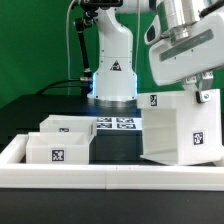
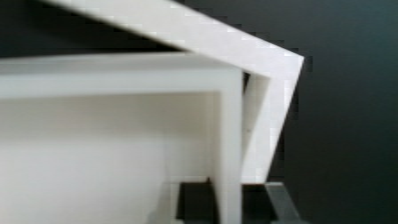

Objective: Assemble drawer

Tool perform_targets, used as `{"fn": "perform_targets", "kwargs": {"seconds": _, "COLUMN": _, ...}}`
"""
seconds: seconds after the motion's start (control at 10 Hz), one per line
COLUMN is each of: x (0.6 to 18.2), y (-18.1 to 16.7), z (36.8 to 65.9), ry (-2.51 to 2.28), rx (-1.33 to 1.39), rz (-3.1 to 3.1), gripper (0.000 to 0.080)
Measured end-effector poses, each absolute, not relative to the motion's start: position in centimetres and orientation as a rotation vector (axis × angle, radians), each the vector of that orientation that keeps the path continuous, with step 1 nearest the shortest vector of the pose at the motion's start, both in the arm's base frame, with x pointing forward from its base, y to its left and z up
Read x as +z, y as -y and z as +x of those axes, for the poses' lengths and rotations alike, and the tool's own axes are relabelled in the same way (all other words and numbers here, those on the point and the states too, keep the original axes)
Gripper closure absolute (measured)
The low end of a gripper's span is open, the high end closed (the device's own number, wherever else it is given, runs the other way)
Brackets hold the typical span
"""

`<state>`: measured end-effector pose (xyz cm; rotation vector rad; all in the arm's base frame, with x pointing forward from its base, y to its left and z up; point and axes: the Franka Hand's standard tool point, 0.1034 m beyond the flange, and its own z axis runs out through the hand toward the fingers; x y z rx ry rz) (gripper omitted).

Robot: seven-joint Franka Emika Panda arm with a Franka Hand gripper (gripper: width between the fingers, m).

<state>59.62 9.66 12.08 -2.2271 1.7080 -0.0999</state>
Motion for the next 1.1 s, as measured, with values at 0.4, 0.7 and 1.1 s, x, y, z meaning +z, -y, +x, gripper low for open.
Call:
{"fn": "perform_targets", "kwargs": {"seconds": 0.4, "x": 11.2, "y": -9.8, "z": 61.6, "ry": -1.901, "rx": -0.044, "rz": -2.019, "gripper": 0.0755}}
{"fn": "perform_targets", "kwargs": {"seconds": 0.7, "x": 11.3, "y": -10.2, "z": 62.9, "ry": -1.894, "rx": -0.048, "rz": -2.01, "gripper": 0.0755}}
{"fn": "perform_targets", "kwargs": {"seconds": 1.1, "x": 11.2, "y": -10.3, "z": 63.4, "ry": -1.893, "rx": -0.012, "rz": -2.018, "gripper": 0.0675}}
